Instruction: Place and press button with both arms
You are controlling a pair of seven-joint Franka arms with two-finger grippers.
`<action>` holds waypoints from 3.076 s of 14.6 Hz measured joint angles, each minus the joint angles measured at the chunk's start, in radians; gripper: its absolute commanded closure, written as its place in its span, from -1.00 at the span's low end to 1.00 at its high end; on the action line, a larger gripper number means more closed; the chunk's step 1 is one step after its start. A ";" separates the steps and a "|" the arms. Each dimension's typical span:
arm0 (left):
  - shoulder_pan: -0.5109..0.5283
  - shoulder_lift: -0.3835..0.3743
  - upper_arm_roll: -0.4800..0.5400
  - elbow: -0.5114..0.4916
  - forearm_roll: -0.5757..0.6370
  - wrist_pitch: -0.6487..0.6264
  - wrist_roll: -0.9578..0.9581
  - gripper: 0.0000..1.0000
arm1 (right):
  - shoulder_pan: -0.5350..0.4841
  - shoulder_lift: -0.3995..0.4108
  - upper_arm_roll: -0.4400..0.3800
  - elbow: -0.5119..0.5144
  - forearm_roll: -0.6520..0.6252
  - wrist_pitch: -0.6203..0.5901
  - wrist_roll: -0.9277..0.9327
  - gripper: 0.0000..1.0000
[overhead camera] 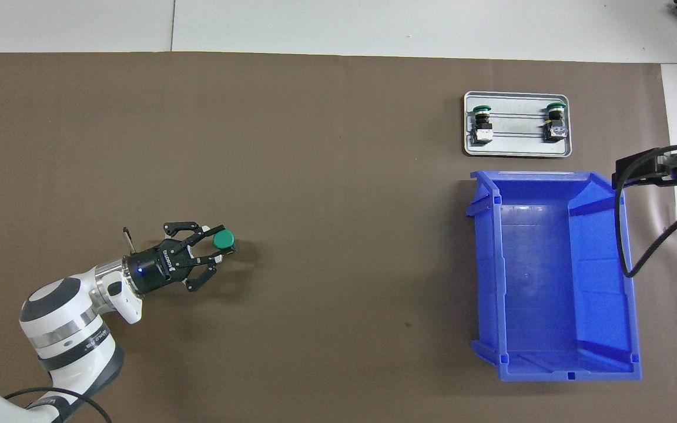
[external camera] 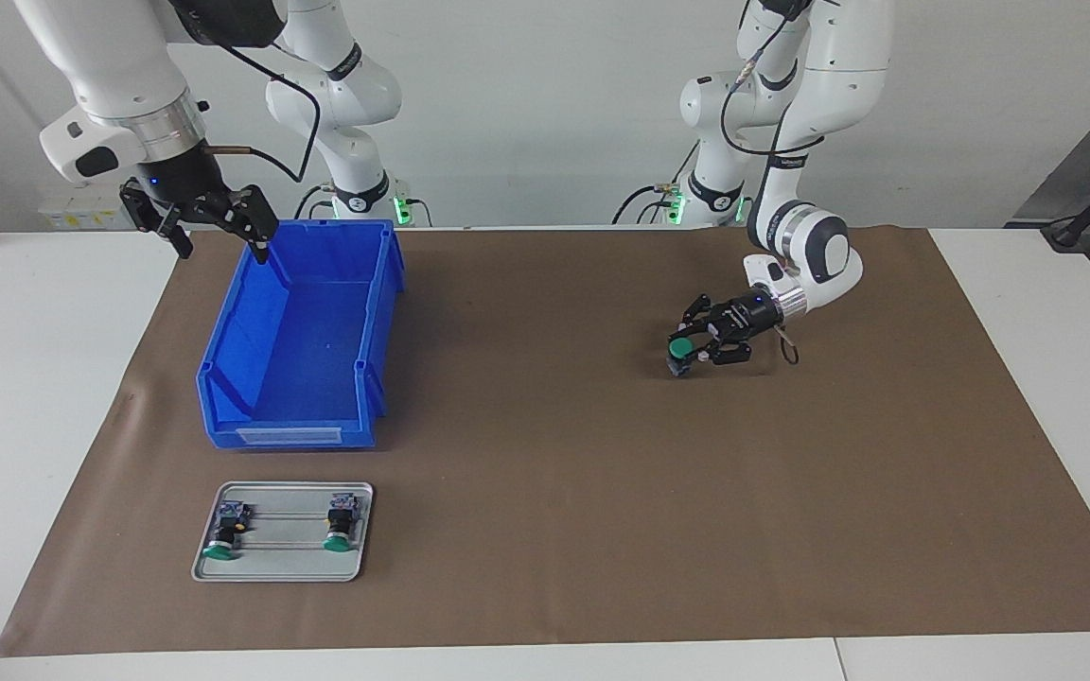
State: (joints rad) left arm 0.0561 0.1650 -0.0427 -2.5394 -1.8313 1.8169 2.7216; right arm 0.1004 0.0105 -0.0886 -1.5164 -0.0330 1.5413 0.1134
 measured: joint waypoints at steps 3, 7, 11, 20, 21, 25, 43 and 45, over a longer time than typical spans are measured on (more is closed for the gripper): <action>-0.010 -0.004 -0.009 -0.013 -0.013 0.002 0.004 1.00 | 0.000 0.000 0.000 0.000 0.000 -0.001 0.000 -1.00; -0.026 -0.005 -0.013 -0.015 -0.023 0.060 0.004 1.00 | -0.001 0.000 0.000 0.000 0.000 -0.007 0.000 -1.00; -0.026 -0.006 -0.013 -0.015 -0.023 0.067 0.003 -0.80 | -0.001 -0.001 0.000 0.001 0.000 -0.011 -0.001 -1.00; -0.025 -0.006 -0.011 -0.033 0.006 0.071 -0.017 -0.82 | -0.001 -0.001 0.000 0.002 0.000 -0.014 -0.001 -1.00; -0.021 -0.006 -0.008 -0.034 0.036 0.070 -0.026 -0.82 | -0.001 -0.001 0.000 0.002 0.000 -0.014 -0.001 -1.00; 0.059 -0.009 0.002 -0.020 0.240 0.049 -0.116 -0.81 | -0.001 -0.002 0.000 0.002 0.000 -0.015 -0.001 -1.00; 0.085 -0.226 -0.012 0.253 0.912 0.119 -1.468 0.74 | -0.001 -0.002 0.000 0.003 0.000 -0.016 -0.001 -1.00; 0.046 -0.230 -0.014 0.299 1.020 0.125 -1.599 1.00 | -0.001 -0.002 0.000 0.003 0.000 -0.016 -0.001 -1.00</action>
State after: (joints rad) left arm 0.1023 -0.0646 -0.0569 -2.2402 -0.8113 1.9414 1.1229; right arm 0.0991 0.0081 -0.0888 -1.5134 -0.0330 1.5255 0.1123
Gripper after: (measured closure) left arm 0.537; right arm 0.000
